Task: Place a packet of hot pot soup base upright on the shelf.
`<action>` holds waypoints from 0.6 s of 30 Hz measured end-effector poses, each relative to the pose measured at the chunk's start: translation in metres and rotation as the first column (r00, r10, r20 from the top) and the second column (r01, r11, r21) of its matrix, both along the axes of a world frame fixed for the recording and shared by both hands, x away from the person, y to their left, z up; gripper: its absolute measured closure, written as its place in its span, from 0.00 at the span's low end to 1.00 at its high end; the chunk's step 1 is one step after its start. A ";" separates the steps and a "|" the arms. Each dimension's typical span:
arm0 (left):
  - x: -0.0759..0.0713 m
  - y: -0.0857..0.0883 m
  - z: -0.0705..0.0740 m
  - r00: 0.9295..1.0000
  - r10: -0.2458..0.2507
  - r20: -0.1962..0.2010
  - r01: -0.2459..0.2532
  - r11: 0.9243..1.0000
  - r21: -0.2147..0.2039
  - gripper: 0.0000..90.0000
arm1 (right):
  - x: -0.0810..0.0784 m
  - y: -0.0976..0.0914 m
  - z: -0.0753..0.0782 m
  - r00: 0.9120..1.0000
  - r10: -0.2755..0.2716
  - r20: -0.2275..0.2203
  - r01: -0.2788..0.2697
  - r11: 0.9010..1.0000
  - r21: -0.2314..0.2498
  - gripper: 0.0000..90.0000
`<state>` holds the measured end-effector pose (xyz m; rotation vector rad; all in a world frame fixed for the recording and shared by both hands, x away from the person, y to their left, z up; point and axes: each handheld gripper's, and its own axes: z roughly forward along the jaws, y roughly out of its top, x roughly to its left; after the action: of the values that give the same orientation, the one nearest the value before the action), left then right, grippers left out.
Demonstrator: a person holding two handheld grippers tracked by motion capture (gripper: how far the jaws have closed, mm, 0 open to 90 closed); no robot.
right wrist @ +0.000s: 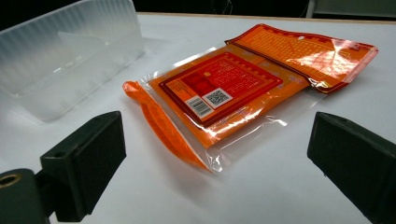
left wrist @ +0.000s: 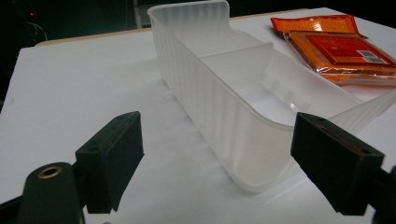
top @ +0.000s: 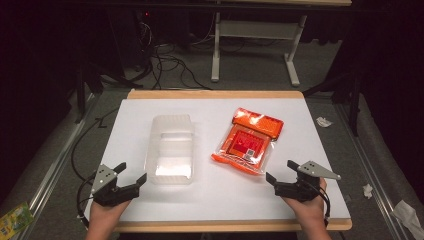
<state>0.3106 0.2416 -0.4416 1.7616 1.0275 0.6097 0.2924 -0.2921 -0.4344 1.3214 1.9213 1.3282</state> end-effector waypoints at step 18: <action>-0.002 0.005 0.001 1.000 -0.017 0.006 0.017 0.999 -0.027 0.20 | 0.063 -0.008 -0.016 0.988 -0.105 -0.115 0.110 0.993 0.032 0.05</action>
<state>0.3090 0.2464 -0.4401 1.7423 1.0116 0.5874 0.3558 -0.3000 -0.4508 1.5272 1.8775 1.2677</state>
